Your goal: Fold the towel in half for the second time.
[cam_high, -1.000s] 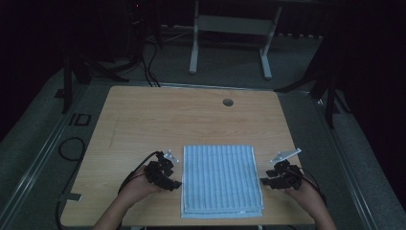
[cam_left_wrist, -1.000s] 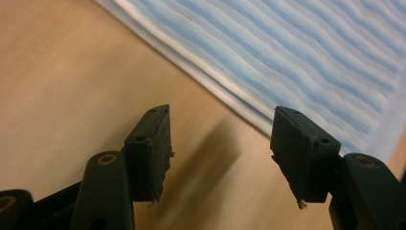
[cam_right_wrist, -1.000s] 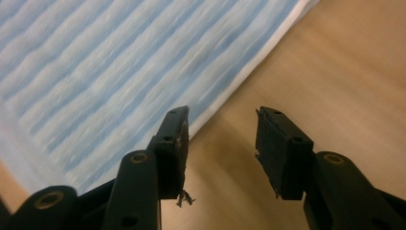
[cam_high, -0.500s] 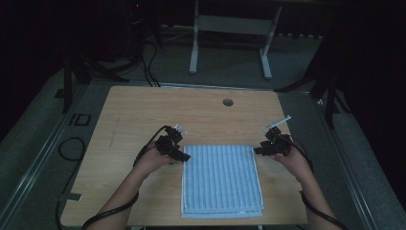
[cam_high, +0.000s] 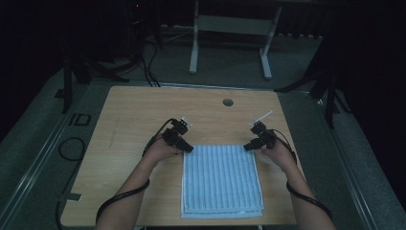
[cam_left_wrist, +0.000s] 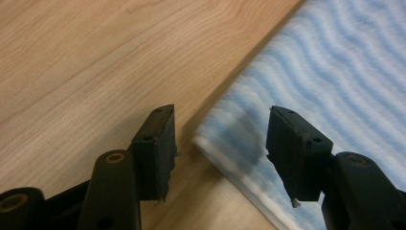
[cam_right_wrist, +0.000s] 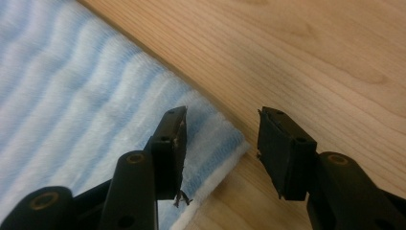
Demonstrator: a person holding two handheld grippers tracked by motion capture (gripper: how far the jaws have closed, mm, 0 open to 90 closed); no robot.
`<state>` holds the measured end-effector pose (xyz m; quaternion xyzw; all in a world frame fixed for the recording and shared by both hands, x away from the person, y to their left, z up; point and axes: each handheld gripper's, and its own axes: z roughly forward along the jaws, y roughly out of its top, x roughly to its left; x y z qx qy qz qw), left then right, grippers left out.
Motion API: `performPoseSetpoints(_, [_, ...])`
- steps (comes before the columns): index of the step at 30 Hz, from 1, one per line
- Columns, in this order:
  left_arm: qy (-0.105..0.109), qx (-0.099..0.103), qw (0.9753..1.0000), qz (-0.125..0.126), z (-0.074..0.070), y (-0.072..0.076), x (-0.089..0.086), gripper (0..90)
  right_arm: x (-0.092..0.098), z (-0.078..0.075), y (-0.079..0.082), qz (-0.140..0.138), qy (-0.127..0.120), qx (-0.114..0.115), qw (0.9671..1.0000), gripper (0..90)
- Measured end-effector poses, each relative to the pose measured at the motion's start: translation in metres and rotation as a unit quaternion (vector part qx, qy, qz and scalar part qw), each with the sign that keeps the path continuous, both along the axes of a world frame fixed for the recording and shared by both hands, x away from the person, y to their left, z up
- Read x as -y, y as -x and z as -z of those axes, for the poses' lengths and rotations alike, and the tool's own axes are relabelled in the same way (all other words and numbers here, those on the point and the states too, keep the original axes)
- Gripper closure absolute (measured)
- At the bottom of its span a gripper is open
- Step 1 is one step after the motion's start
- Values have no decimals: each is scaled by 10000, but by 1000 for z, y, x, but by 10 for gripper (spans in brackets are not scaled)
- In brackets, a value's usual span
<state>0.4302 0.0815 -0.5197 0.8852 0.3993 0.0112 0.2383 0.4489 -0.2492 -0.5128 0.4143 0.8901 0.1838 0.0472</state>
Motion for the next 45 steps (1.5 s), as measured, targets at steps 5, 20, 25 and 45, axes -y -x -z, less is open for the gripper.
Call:
performPoseSetpoints(5, [-74,-86,9999,100,5,-2,6,631,-2,7,-4,-16,86,-182,9998,688])
performPoseSetpoints(20, [358,624,9974,-75,-50,6,-9,871,-6,-43,-1,-136,-75,537,9984,861])
performPoseSetpoints(25, [583,921,9938,238,-77,38,-17,871,1,-73,25,-358,-305,995,9939,859])
performPoseSetpoints(45, [640,634,9878,1269,-43,180,-11,838,32,-49,191,-1105,-753,1241,9832,850])
